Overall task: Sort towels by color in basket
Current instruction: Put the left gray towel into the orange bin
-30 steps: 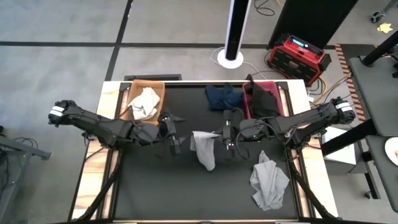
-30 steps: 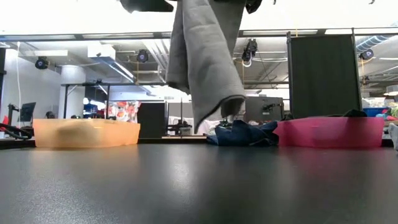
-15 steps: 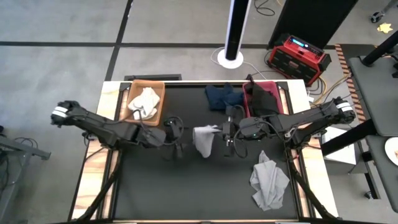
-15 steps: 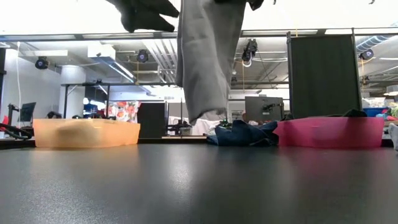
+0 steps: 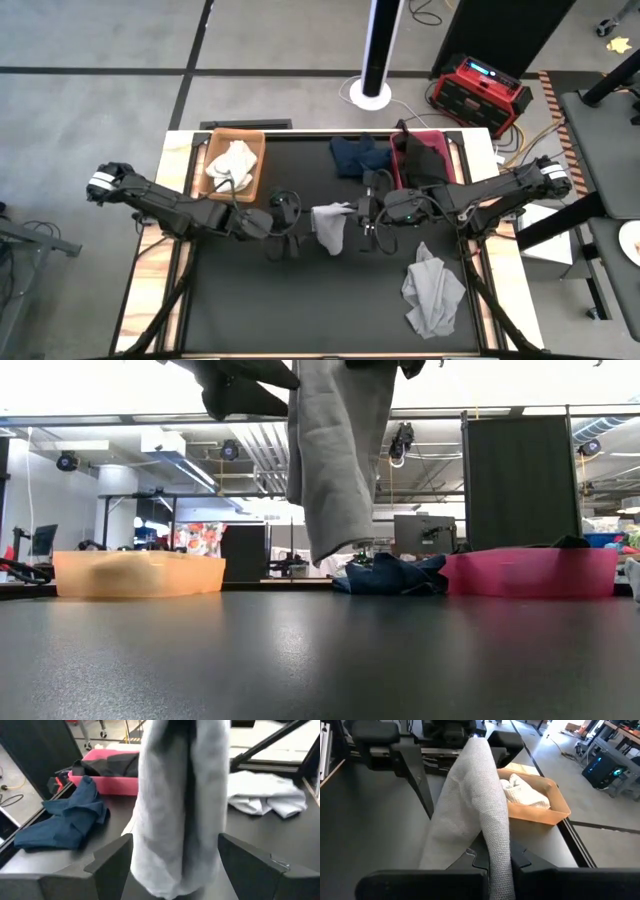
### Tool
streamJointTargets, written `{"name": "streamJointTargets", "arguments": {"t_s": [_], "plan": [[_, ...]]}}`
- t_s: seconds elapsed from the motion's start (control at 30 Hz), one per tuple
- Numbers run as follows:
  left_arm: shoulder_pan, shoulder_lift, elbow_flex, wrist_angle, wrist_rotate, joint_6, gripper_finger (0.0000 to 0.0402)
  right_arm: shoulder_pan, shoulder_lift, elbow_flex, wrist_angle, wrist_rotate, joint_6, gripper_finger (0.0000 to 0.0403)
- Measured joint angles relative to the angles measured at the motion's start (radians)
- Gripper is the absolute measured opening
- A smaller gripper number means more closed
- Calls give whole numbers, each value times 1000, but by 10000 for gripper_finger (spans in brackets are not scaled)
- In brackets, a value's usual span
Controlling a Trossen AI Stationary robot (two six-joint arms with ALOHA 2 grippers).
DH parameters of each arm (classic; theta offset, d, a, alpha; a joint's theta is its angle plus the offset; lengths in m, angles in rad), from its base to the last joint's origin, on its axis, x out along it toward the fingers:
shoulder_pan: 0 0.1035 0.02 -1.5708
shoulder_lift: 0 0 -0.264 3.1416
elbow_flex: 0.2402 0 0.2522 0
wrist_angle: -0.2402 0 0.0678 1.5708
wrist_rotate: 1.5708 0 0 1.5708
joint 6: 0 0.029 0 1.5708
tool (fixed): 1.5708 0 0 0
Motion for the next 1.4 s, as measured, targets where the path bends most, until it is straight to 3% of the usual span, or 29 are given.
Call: {"name": "streamJointTargets", "arguments": {"t_s": [0.33, 0.5, 0.73, 0.9, 1.1, 1.27, 1.4], "plan": [[0, 112, 0, 163, 4, -24, 277, 0, 0, 0, -3, 0, 24, 9], [1, 189, -1, 279, 4, 33, 277, 0, 0, 0, -2, 1, 49, 9], [0, 214, 0, 347, -22, 57, 262, 0, 0, -1, -2, 1, 67, 9], [-1, 215, 0, 346, -49, 99, 190, 0, 0, -1, -2, 2, 94, 9], [-11, 201, 0, 346, -48, 146, 20, -14, 0, -1, -46, 2, 241, 9], [-33, 174, 0, 362, -42, 186, 5, -46, 8, -8, -122, 2, 314, 9], [-39, 149, 0, 382, 32, 189, 3, -55, 9, -18, -126, -16, 311, 24]]}}
